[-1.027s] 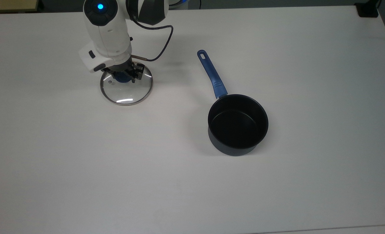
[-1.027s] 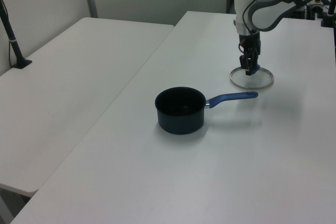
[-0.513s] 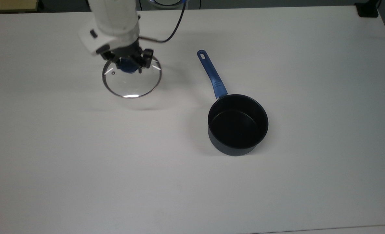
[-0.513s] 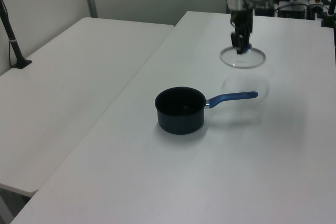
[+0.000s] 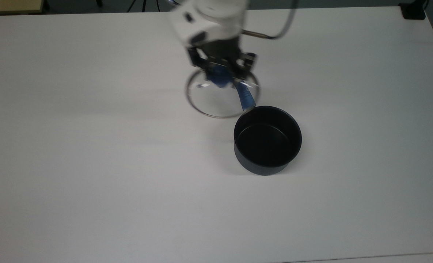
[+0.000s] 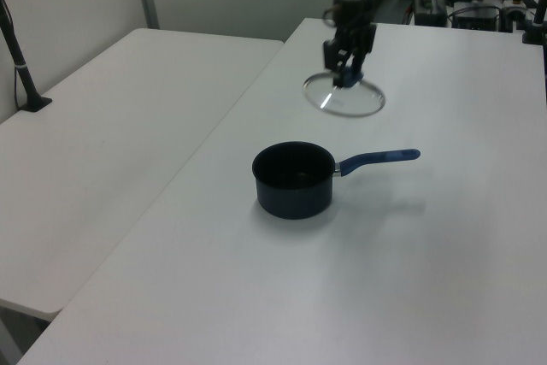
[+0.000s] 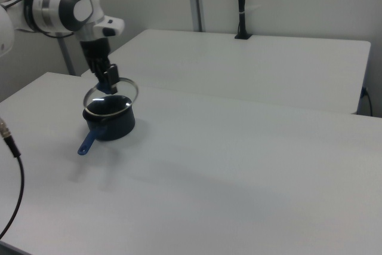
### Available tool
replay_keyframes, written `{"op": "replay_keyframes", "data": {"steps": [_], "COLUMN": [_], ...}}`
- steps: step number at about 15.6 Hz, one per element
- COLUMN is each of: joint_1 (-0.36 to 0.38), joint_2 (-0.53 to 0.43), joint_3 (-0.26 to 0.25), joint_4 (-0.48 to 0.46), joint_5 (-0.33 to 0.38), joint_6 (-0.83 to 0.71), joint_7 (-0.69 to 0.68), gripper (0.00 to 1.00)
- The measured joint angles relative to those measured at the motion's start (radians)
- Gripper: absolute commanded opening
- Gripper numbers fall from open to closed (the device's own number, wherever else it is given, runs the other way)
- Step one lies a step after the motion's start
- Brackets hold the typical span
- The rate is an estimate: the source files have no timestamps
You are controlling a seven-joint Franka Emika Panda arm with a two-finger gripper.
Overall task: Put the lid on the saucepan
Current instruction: 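Lift the glass lid and carry it over the navy saucepan, then lower the lid onto the saucepan rim and open the gripper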
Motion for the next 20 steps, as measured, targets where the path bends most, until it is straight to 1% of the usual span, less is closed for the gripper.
{"op": "replay_keyframes", "data": {"steps": [2, 4, 5, 6, 9, 10, 14, 15, 16, 17, 20], "joint_1": [0.057, 0.096, 0.105, 0.12, 0.168, 0.179, 0.199, 0.206, 0.212, 0.216, 0.217], "joint_2": [0.067, 0.141, 0.164, 0.189, 0.225, 0.235, 0.275, 0.283, 0.287, 0.29, 0.29], "joint_3": [-0.002, -0.005, -0.008, -0.022, -0.075, -0.086, -0.094, -0.094, -0.094, -0.094, -0.094], "joint_4": [0.051, 0.112, 0.135, 0.16, 0.175, 0.175, 0.184, 0.19, 0.192, 0.192, 0.193], "joint_5": [-0.002, -0.003, -0.004, -0.007, -0.013, -0.015, -0.033, -0.039, -0.044, -0.046, -0.05], "joint_6": [0.014, 0.034, 0.042, 0.056, 0.108, 0.131, 0.17, 0.171, 0.171, 0.171, 0.171], "joint_7": [0.079, 0.151, 0.171, 0.191, 0.215, 0.225, 0.257, 0.26, 0.264, 0.265, 0.265], "gripper": [0.42, 0.42, 0.42, 0.42, 0.42, 0.42, 0.44, 0.52, 0.79, 1.0, 1.0]}}
